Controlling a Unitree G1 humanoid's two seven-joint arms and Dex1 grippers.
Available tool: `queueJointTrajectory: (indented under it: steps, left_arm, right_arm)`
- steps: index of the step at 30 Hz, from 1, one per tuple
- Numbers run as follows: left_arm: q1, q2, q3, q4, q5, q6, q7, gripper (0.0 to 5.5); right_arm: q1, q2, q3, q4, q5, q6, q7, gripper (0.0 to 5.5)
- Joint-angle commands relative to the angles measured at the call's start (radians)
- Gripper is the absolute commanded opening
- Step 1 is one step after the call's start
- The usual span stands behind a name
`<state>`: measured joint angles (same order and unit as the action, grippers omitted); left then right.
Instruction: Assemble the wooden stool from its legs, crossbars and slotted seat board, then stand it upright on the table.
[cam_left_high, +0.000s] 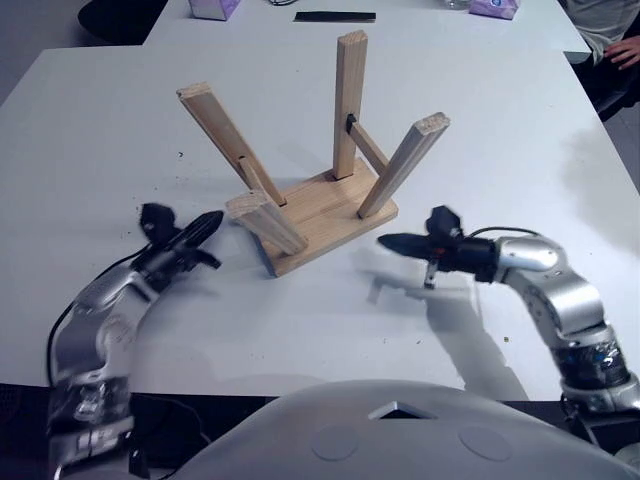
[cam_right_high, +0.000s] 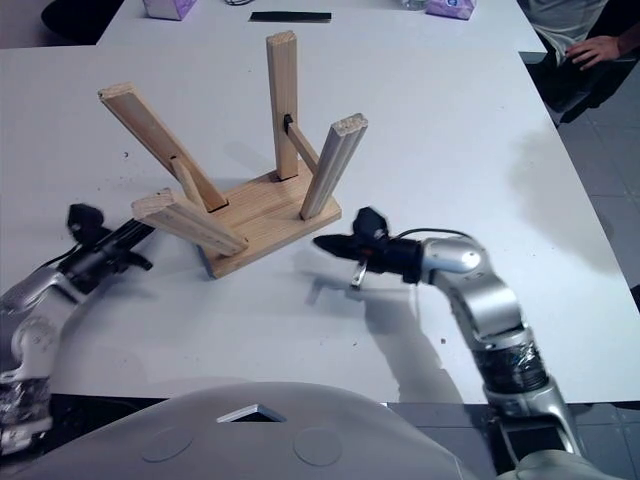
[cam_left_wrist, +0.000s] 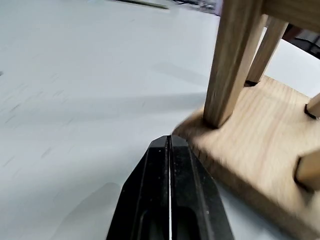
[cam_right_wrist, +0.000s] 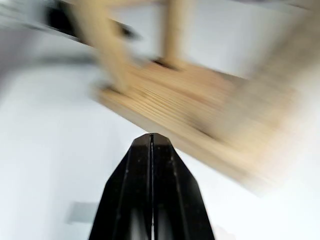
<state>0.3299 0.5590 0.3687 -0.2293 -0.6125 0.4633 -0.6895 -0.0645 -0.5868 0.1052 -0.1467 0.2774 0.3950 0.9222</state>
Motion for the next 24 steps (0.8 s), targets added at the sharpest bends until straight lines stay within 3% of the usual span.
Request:
queueJointTrajectory:
  steps: [1,9,24]
  left_arm:
    - [0.095,0.105,-0.03,-0.046,0.02,0.051,-0.109,0.01]
    - [0.036,0.042,-0.27,-0.004,0.135,0.024,-0.113,0.01]
    - [0.012,0.017,-0.337,0.0,0.145,0.0,-0.11,0.01]
  right_arm:
    - [-0.2,0.04,-0.004,0.324,-0.116,-0.107,-0.115,0.0]
    - [-0.368,0.162,0.104,0.708,-0.235,-0.286,-0.101,0.0]
    - [-0.227,0.129,0.129,0.457,-0.196,-0.189,0.025,0.0]
